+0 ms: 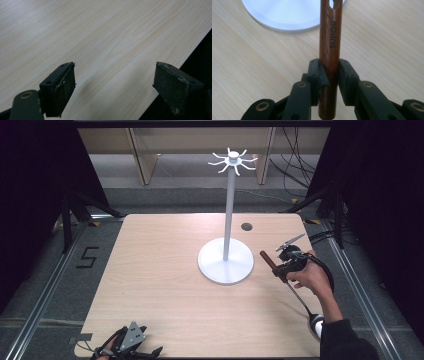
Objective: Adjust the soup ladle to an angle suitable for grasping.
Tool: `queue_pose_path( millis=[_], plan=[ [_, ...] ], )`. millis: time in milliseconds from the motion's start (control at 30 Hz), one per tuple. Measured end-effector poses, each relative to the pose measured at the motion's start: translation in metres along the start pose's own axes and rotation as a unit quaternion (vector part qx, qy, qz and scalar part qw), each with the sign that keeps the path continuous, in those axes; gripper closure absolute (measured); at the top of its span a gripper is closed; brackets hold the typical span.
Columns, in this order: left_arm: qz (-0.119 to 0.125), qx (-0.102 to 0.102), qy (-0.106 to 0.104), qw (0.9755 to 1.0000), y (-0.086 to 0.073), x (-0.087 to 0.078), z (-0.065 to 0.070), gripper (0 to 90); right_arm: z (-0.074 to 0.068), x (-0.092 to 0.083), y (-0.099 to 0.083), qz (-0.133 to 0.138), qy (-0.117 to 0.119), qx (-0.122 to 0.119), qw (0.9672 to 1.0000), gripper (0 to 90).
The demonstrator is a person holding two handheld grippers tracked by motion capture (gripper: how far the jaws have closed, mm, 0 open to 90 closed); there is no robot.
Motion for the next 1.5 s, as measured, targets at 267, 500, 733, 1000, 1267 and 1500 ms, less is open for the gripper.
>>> queue_pose_path(
  millis=[267,500,733,1000,1267,1500],
  plan=[
    [-0.001,-0.003,0.000,1.0000,0.000,0.000,0.000,16.8,0.001,-0.039,-0.004,0.075,-0.011,-0.012,0.9970,74.1],
    [0.000,-0.009,0.000,1.0000,-0.001,0.001,0.000,16.8,0.001,-0.073,-0.003,0.132,-0.022,-0.007,0.9910,74.2],
    [-0.006,-0.009,0.000,0.9999,-0.002,0.000,0.001,16.8,0.008,-0.107,0.000,0.195,-0.024,-0.012,0.9805,74.3],
    [-0.006,-0.009,0.000,0.9999,-0.002,0.000,0.001,16.8,0.013,-0.121,0.006,0.257,-0.011,0.023,0.9662,74.3],
    [-0.006,-0.006,-0.003,1.0000,-0.002,0.002,0.002,16.8,0.021,-0.125,0.013,0.294,0.004,0.040,0.9549,74.3],
    [-0.006,-0.009,-0.005,0.9999,-0.002,0.003,0.002,16.8,0.029,-0.136,0.018,0.321,0.031,0.051,0.9451,74.4]
  ],
)
Point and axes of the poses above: each handheld gripper's, and its own axes: x roughly forward along the jaws, y roughly out of its top, z roughly to its right, the point moved 8 cm from there along x, roughly forward along the jaws, and after that the axes turned 15 degrees about -y, right-handed, at the moved point
